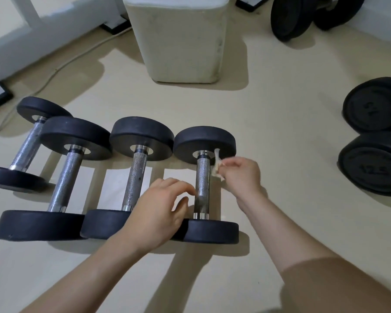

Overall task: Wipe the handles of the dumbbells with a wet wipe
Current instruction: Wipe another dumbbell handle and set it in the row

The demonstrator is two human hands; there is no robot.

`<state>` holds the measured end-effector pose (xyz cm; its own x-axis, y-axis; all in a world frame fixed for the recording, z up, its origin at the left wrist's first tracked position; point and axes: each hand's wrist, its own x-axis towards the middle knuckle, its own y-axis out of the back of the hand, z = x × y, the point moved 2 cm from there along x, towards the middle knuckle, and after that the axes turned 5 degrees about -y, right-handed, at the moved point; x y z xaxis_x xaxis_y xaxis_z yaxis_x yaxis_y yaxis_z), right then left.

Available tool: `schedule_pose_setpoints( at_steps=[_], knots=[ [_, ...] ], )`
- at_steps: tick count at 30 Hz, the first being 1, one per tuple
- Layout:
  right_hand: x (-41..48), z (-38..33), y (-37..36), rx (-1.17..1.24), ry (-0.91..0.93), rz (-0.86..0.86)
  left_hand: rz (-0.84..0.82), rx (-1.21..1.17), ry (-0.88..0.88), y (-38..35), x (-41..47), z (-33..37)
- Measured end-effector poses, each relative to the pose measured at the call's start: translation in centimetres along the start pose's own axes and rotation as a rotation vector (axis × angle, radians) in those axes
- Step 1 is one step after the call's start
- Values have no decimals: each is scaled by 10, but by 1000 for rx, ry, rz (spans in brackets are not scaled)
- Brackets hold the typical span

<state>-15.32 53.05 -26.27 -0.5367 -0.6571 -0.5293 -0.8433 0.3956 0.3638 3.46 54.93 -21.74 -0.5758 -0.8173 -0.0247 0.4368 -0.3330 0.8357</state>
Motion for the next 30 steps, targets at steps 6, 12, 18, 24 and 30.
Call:
schedule_pose_setpoints(
  at_steps=[6,12,18,24,30],
  knots=[
    [-33,7,5,-320,153,-176,62,-181,76,-2,22,-3],
    [-30,5,12,-38,-11,-400,-78,-126,83,-9,59,6],
    [-39,10,14,101,17,-322,46,35,142,-2,76,-14],
    [-59,22,25,-124,128,-332,105,9,178,-28,76,-7],
    [-76,40,35,-187,172,-500,-13,-63,173,-21,82,-8]
  ],
)
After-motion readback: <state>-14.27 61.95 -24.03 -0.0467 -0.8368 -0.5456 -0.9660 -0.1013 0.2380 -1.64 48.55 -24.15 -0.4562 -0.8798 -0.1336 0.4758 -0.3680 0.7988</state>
